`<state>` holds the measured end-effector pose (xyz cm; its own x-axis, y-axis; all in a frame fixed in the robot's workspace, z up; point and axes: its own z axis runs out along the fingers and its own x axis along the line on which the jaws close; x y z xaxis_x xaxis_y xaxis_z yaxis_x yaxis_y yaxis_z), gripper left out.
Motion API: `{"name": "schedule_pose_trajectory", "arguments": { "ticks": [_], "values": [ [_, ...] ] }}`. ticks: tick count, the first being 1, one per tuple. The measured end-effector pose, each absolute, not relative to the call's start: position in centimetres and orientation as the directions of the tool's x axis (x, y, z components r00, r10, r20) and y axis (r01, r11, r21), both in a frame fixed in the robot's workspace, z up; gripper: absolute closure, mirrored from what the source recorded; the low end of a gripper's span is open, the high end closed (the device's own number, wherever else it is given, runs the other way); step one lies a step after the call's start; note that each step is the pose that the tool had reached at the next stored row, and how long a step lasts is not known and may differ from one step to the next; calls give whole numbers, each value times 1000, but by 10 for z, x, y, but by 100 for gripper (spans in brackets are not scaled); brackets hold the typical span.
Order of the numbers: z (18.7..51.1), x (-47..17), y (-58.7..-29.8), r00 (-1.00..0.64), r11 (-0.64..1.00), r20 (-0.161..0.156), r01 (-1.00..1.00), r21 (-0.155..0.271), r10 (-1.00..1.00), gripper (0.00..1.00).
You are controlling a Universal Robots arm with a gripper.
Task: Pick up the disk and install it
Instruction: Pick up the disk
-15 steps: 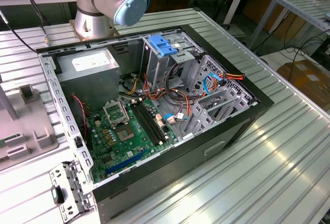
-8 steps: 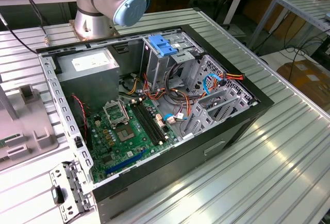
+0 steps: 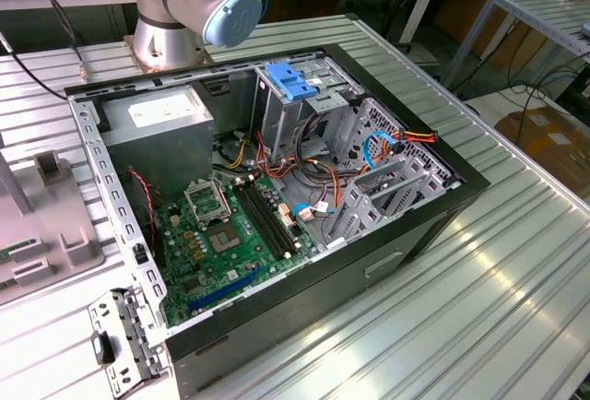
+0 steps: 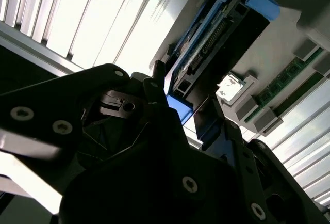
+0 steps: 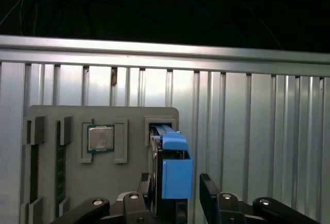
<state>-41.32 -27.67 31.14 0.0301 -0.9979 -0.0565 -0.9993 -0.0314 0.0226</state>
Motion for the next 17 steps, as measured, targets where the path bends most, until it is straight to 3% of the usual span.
{"name": "schedule_pose_trajectory", "arguments": {
  "ticks": [17],
  "values": [
    [277, -412, -277, 36, -38, -56, -999, 23, -998, 50]
  ]
}}
